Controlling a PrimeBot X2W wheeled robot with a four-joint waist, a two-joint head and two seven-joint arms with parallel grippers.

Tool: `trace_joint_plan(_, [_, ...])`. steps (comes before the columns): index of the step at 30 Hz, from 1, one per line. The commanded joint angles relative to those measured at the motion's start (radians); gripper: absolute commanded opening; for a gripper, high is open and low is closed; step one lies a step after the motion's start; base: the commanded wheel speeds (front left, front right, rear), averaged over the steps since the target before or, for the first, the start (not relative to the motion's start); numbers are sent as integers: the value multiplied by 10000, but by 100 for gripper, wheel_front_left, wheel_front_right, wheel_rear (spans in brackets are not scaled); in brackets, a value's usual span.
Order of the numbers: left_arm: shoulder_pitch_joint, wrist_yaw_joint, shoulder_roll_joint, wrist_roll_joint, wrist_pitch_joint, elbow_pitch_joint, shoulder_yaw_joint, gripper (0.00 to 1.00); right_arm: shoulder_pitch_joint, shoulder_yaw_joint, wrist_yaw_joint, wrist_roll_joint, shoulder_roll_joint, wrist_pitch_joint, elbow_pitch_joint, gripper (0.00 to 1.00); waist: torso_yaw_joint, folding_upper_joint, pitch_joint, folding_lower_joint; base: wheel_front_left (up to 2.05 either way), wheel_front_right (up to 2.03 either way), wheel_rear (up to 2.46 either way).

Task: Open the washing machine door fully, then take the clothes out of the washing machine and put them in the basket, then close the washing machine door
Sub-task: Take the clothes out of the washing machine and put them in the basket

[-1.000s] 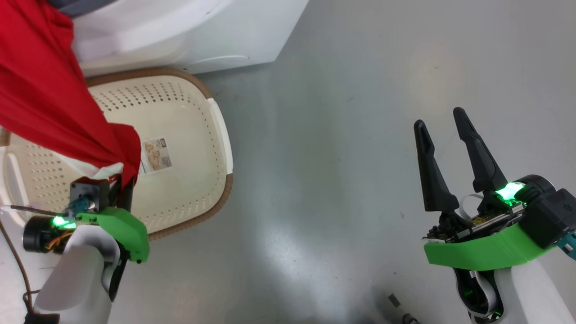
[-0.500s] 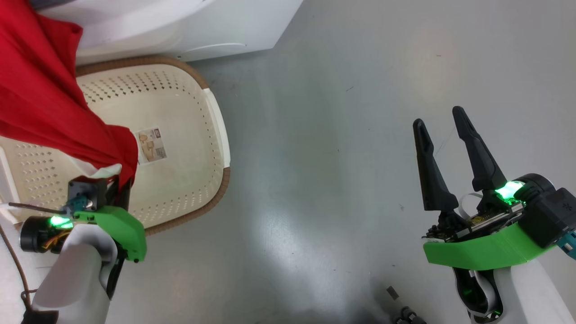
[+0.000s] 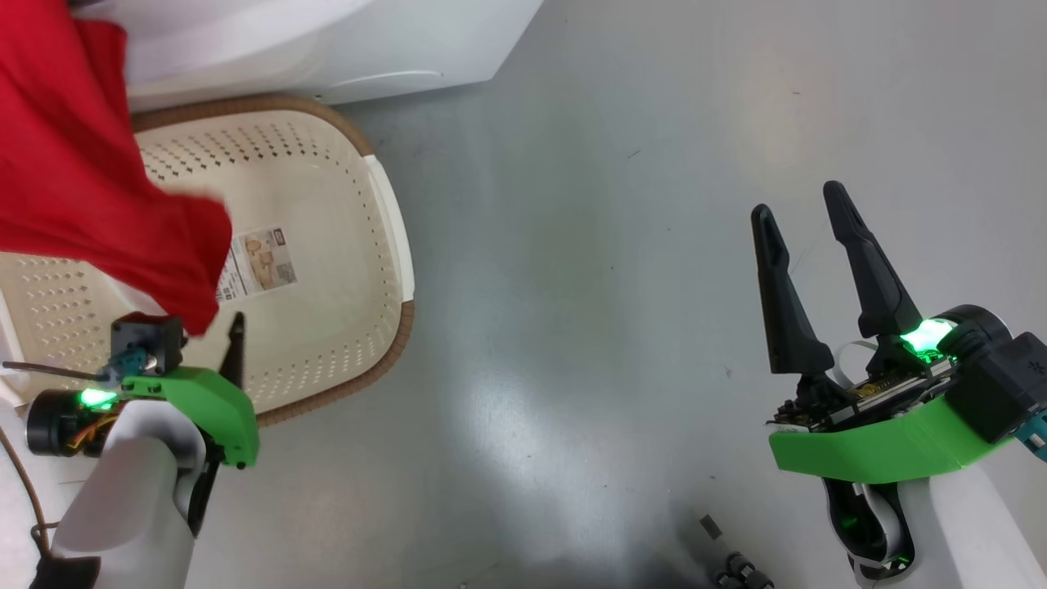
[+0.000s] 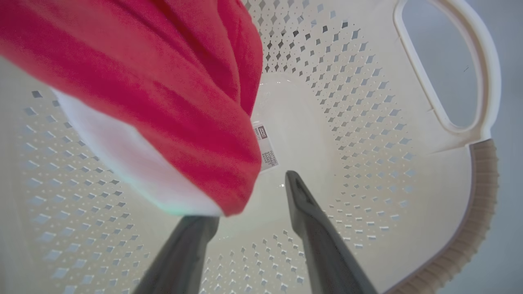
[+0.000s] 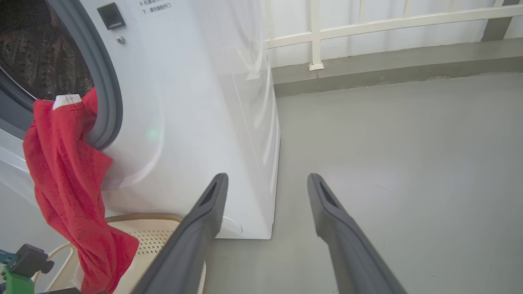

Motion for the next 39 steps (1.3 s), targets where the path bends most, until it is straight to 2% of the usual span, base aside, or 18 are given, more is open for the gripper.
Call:
trace_joint_plan(1, [78, 92, 254, 94, -78, 1, 290, 100, 39, 224, 63, 42, -81, -63, -237, 100, 2, -1, 10, 0, 0, 0, 0])
trace_joint_plan(20, [386, 133, 239, -279, -78, -754, 1191, 100, 32, 156, 63, 91, -81, -63, -150, 100, 180, -1, -121, 0, 0, 0, 0])
trace_joint_plan(32, [1197, 188, 98, -410, -78, -2312, 2051, 100, 104, 120, 63, 94, -81, -63, -78, 100, 411, -1, -408, 0, 0, 0, 0])
trace_joint_plan(39, [1784, 169, -121, -438, -78, -3905, 2648, 100, 181, 105, 63, 66, -81, -63, -64, 100, 513, -1, -578, 0, 0, 0, 0])
